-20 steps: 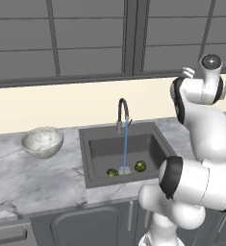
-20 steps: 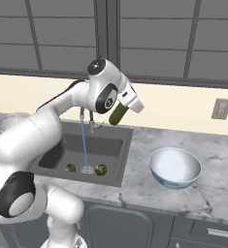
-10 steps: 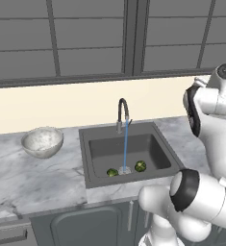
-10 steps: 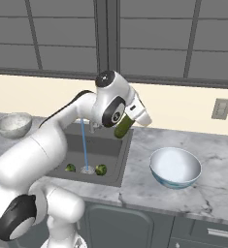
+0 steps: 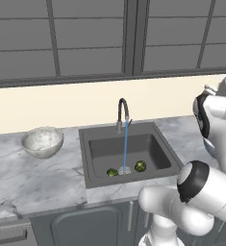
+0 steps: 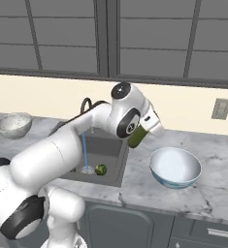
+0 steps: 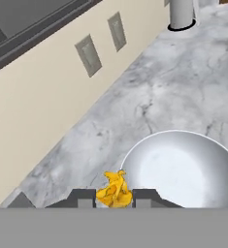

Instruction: Pick the broccolis from the sink and place them in one bowl. Place the cucumber in the other bowl. Then turn off the sink faucet.

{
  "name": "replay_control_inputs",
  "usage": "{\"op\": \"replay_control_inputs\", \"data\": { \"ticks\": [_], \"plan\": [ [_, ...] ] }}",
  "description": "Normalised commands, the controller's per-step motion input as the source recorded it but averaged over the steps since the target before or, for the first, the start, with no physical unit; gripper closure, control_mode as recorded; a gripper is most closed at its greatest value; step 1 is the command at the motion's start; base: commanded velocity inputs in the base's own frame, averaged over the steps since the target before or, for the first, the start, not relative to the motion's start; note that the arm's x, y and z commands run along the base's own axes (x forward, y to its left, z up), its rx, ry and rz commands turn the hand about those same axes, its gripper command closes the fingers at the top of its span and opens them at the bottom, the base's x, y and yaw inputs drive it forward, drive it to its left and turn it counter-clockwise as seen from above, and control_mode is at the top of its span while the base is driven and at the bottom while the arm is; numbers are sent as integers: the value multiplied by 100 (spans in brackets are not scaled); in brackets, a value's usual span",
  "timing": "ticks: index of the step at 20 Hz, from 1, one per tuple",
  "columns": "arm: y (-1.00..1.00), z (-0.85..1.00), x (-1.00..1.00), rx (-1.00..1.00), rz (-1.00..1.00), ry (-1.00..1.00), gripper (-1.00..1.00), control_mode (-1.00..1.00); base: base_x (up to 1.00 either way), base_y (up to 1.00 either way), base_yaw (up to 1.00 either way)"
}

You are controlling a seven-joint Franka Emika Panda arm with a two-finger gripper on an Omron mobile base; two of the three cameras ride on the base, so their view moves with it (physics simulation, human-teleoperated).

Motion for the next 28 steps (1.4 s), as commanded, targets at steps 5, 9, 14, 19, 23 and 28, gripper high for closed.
{"op": "replay_control_inputs", "data": {
  "ticks": [5, 9, 14, 19, 23, 28],
  "plan": [
    [-36, -15, 0, 9, -5, 9, 100, -100, 0, 0, 0],
    [-14, -6, 3, 12, -7, 0, 100, -100, 0, 0, 0],
    [-16, -8, 6, 11, -9, 0, 100, -100, 0, 0, 0],
    [-31, -21, 3, 8, -3, 9, 100, -100, 0, 0, 0],
    [-31, -26, 15, 9, 0, 12, 100, -100, 0, 0, 0],
    [-47, -28, 7, 7, 0, 10, 100, -100, 0, 0, 0]
  ]
}}
